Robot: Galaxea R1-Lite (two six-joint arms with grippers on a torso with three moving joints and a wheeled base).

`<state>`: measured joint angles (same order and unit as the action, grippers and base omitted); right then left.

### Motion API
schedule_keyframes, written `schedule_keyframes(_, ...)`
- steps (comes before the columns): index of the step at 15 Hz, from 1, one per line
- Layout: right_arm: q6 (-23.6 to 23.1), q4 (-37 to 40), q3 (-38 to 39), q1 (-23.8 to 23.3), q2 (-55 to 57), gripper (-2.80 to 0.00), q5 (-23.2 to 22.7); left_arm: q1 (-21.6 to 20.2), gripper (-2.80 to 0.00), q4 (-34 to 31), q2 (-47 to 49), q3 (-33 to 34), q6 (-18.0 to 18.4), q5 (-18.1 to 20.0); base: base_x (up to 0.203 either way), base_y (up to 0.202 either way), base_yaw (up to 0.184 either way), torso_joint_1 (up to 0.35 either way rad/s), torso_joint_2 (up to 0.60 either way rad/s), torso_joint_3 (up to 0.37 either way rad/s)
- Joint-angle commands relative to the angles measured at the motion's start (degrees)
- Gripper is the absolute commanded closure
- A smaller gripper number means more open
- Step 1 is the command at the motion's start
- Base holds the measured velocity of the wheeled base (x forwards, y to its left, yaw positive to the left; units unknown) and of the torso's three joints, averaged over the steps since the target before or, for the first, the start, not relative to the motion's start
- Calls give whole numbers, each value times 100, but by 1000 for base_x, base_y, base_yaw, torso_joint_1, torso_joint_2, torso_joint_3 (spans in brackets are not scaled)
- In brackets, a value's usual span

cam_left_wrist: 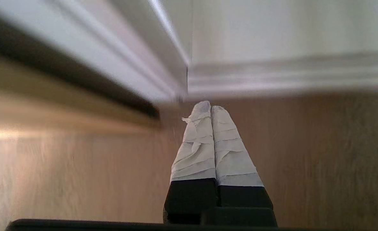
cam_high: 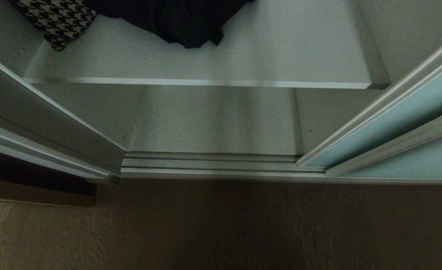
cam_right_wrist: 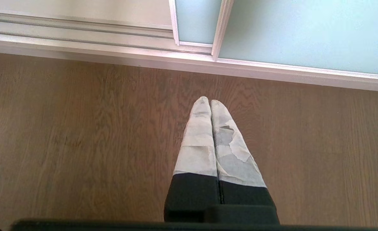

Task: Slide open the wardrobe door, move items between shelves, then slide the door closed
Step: Place the bag on the higher shelf

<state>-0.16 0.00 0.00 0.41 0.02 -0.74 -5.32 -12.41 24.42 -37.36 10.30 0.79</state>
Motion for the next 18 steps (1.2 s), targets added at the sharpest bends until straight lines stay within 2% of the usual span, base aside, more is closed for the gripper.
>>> schedule_keyframes(1, -2, 0, 0, 2, -20, 0, -5, -92, 0, 182, -721, 1145, -74, -8, 0, 0, 0, 0, 0, 0)
schedule_keyframes(4, -2, 0, 0, 2, -20, 0, -5, -112, 0, 960, -787, 2557, -258, 38, 0, 0, 0, 0, 0, 0)
schedule_keyframes(6, -2, 0, 0, 2, -20, 0, -5, -114, 0, 1942, -799, 3537, -180, 130, 0, 0, 0, 0, 0, 0)
schedule_keyframes(7, -2, 0, 0, 2, -20, 0, -5, -99, 0, 2132, -800, 3750, -136, 161, 0, 0, 0, 0, 0, 0)
schedule_keyframes(10, -2, 0, 0, 2, -20, 0, -5, 625, 0, 2112, -890, 3751, -200, 139, 0, 0, 0, 0, 0, 0)
schedule_keyframes(14, -2, 0, 0, 2, -20, 0, -5, 438, 0, 1266, -2096, 3714, -373, 159, 0, 0, 0, 0, 0, 0)
schedule_keyframes(16, -2, 0, 0, 2, -29, 0, -5, 421, 0, 1202, -2442, 3730, -393, 141, 0, 0, 0, 0, 0, 0)
schedule_keyframes(18, -2, 0, 0, 2, -20, 0, -5, 418, 0, 1222, -2424, 3736, -560, 44, 0, 0, 0, 0, 0, 0)
